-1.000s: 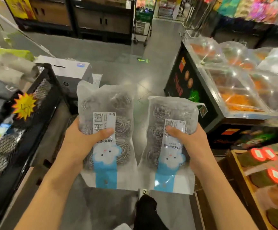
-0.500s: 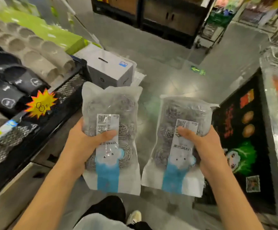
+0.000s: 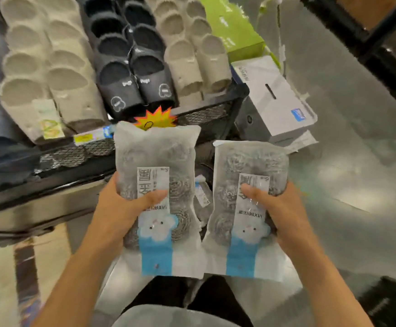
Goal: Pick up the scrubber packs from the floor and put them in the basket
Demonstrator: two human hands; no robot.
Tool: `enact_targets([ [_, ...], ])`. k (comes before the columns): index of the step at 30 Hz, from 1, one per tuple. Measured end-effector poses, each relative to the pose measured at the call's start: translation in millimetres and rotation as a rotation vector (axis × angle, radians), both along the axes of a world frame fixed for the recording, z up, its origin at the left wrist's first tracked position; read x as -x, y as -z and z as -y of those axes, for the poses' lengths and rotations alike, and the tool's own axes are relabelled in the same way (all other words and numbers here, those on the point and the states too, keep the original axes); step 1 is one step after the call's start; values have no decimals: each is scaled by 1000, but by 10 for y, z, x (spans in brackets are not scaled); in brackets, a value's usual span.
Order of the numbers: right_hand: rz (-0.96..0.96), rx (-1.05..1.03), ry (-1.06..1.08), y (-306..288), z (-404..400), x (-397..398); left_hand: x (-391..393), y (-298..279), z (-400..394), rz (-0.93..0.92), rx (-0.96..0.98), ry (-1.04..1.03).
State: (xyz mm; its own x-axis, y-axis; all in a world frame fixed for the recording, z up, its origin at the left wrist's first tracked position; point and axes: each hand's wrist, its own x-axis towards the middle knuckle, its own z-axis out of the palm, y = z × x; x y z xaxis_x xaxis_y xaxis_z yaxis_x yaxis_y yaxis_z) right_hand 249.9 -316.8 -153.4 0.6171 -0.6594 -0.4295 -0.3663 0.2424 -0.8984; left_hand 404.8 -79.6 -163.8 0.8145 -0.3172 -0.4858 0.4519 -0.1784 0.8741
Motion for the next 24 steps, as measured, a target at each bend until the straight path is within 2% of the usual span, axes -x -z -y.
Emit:
enact_targets([
  [6,-75,-46,-258,589,342,-693,40,418,-15,-75,-50,-288],
  [10,-132,-73,-382,1183,447,-963,183,926,49,-116,-120,-433],
  [15,-222,-99,-485,2102,439,-1007,284,1787,128,-207,-165,-524],
  [20,-286,-101,-531,2948,371,-1015,304,2661,66,-223,-201,-525],
  [24,-314,-81,-571,3420,291,-1104,328,3066,-77,-225,-197,-537],
])
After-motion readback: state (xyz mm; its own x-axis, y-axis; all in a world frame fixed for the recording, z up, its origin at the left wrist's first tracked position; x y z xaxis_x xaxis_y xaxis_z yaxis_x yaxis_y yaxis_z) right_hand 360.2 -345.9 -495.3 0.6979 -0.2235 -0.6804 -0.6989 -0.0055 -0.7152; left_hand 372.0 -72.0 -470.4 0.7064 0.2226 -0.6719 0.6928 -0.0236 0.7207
